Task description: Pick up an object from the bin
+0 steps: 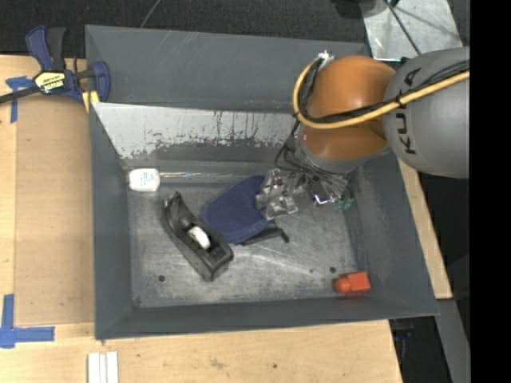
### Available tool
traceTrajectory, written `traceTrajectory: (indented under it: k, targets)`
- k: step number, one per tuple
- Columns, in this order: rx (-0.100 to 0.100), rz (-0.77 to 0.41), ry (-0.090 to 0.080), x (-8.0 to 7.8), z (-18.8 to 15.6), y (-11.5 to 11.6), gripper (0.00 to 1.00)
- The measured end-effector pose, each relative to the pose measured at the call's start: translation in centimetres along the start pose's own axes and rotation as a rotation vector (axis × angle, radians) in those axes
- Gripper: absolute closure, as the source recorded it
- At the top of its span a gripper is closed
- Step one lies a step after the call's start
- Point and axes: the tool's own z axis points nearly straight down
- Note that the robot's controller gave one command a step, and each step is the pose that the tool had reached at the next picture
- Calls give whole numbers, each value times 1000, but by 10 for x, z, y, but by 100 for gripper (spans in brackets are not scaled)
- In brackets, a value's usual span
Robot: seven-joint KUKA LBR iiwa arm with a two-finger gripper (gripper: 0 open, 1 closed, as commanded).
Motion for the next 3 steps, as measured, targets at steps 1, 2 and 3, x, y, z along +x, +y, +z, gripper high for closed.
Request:
traceTrajectory:
  k: [1,2,3]
  targets:
    - [-2,1,6,2,3,1,0]
    - [-2,-172,-2,-40,76,-31,0]
    - [0,-170,-13,-44,71,-31,100]
